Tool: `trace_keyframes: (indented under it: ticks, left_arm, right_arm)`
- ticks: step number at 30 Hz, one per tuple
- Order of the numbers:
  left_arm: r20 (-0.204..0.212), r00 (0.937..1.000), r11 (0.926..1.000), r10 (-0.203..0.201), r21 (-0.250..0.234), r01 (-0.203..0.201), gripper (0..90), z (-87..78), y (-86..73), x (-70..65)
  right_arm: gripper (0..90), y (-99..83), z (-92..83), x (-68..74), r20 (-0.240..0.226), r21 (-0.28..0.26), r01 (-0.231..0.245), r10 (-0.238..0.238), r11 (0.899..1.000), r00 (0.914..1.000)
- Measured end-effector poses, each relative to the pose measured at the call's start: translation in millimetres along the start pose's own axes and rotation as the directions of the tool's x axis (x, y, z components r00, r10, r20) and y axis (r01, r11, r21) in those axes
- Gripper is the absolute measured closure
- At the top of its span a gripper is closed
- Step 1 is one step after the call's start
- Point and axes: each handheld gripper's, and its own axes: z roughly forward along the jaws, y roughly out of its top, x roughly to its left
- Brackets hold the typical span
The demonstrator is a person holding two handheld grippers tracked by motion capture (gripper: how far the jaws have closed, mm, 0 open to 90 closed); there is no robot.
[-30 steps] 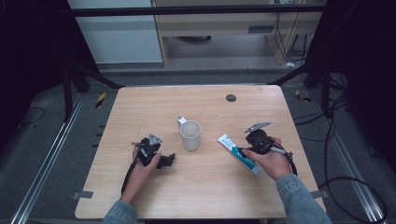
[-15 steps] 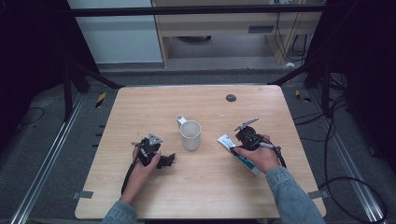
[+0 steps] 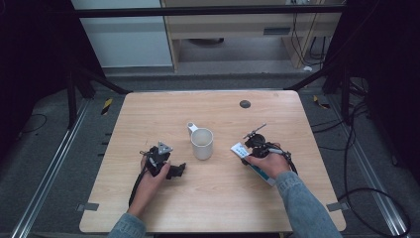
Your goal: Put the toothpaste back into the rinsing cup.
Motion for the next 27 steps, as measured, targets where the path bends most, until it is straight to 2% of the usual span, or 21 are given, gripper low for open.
trace_keyframes:
  ticks: [7,9,19,27]
  left_arm:
    - [0.0,1.0,1.0,0.001,0.0,-0.001,0.0,0.0,-0.1,0.0]
    - [0.0,1.0,1.0,0.0,0.0,0.0,0.0,-0.1,-0.1,-0.1]
    - [0.0,1.0,1.0,-0.001,0.0,0.001,0.0,0.0,-0.1,-0.1]
    - [0.0,1.0,1.0,0.0,0.0,0.0,0.0,-0.1,-0.1,-0.1]
  right_arm:
    - [42.4,4.8,6.2,0.3,-0.013,0.039,-0.009,0.009,0.999,0.9999]
    - [43.3,6.2,8.1,-0.3,-0.012,0.051,0.002,-0.001,0.999,0.9999]
    - [48.4,10.2,9.5,-0.5,-0.01,0.062,0.012,-0.011,0.998,0.9999]
    - [51.3,10.6,9.7,1.8,0.012,0.07,0.018,-0.019,0.997,0.9997]
